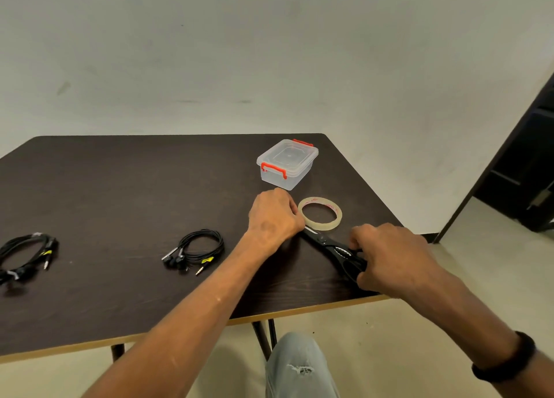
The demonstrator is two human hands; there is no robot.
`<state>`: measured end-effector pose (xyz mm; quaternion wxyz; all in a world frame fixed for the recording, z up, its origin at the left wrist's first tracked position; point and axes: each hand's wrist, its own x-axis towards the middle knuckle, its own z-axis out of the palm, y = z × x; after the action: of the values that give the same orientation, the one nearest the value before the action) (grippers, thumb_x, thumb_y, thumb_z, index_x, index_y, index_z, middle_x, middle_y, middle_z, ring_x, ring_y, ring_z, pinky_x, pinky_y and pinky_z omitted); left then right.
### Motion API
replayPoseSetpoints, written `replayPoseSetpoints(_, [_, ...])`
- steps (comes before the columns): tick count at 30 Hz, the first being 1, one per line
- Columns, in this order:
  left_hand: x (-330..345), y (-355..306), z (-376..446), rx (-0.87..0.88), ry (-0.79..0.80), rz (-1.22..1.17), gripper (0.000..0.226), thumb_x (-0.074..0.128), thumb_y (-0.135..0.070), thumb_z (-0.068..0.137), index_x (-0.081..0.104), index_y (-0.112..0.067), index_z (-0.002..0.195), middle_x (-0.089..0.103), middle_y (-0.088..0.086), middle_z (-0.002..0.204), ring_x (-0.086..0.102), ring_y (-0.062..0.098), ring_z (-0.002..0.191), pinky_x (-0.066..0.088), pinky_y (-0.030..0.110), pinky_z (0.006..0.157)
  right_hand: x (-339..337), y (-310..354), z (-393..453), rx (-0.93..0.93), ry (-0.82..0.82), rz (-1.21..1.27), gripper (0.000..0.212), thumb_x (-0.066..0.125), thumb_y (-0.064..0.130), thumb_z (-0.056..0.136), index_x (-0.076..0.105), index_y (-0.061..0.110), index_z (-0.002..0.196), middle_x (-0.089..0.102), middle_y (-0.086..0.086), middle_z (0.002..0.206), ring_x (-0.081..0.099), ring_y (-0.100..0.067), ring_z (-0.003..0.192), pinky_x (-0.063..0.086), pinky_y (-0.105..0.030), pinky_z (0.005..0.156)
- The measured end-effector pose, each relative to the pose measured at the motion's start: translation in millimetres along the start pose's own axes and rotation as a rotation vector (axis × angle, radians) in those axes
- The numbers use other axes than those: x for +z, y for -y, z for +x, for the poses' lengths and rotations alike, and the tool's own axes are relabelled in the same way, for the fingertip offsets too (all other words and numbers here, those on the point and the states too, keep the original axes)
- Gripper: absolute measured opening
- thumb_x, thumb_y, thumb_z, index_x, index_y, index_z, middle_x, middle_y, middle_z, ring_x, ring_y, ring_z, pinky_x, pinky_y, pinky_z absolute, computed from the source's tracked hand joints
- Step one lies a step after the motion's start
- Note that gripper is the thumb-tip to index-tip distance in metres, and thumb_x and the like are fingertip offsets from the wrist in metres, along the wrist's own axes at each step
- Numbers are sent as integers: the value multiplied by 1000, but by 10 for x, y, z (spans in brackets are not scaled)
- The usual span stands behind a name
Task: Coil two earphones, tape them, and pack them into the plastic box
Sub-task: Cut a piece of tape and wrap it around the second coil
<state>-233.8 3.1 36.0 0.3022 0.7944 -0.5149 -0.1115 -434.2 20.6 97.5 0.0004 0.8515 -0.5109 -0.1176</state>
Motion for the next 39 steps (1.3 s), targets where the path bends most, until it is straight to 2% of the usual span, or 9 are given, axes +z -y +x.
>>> replayPoseSetpoints(6, [50,-36,4,-6,-32,25,17,75,-29,82,80,-17,93,76,3,88,71,25,85,62,40,78,19,-31,106,-48,-30,11,39,79,28,83,52,35,111,63,3,110,59,-22,98,46,-32,70])
replayPoseSetpoints(11, [54,-46,43,-47,-41,18,17,78,-30,82,78,-18,95,74,1,90,67,21,84,57,36,75,10,-207,218,-116,-9,277,41,85,16,78,59,35,102,60,8,101,60,-12,86,49,-27,66])
replayPoseSetpoints(15, [67,-59,52,-79,-60,31,15,76,-30,84,78,-20,94,74,1,89,70,23,88,61,41,79,5,-308,241,-160,30,410,40,93,27,77,65,38,104,65,14,101,63,-4,85,47,-18,68])
replayPoseSetpoints(19, [100,-58,36,-60,-93,64,14,71,-29,86,77,-18,93,73,0,90,68,24,91,59,42,77,-36,-353,278,-171,123,504,71,100,54,53,65,40,113,78,13,94,74,-4,86,62,-29,84])
replayPoseSetpoints(22, [110,-38,22,-38,-97,76,14,68,-28,89,76,-18,94,73,0,94,67,23,93,55,39,75,-74,-404,299,-213,160,502,78,100,56,51,63,42,118,76,8,99,74,-9,91,63,-35,88])
replayPoseSetpoints(27, [72,8,32,-14,-69,41,15,65,-22,93,77,-15,96,74,1,96,68,20,92,53,34,75,-82,-481,272,-323,261,378,96,99,53,58,51,44,140,67,11,109,61,-3,104,55,-24,94])
replayPoseSetpoints(31, [-18,88,99,44,90,-43,18,64,-14,98,81,-15,106,78,1,106,71,19,100,56,34,92,-68,-709,221,-401,301,439,89,100,46,61,53,47,137,69,13,110,63,-3,107,53,-16,89])
replayPoseSetpoints(36, [-187,194,132,106,238,-80,21,65,-25,102,78,-18,118,76,-1,107,64,7,84,50,26,87,25,-1226,222,-477,281,973,81,104,32,57,70,30,132,75,-9,117,73,-18,105,58,-24,85])
replayPoseSetpoints(39, [-162,250,117,125,221,-85,25,80,-38,89,80,-20,107,76,-4,98,65,6,83,51,20,79,190,-1095,374,-408,4,1324,67,101,25,62,74,17,123,75,-15,102,70,-22,92,58,-23,78])
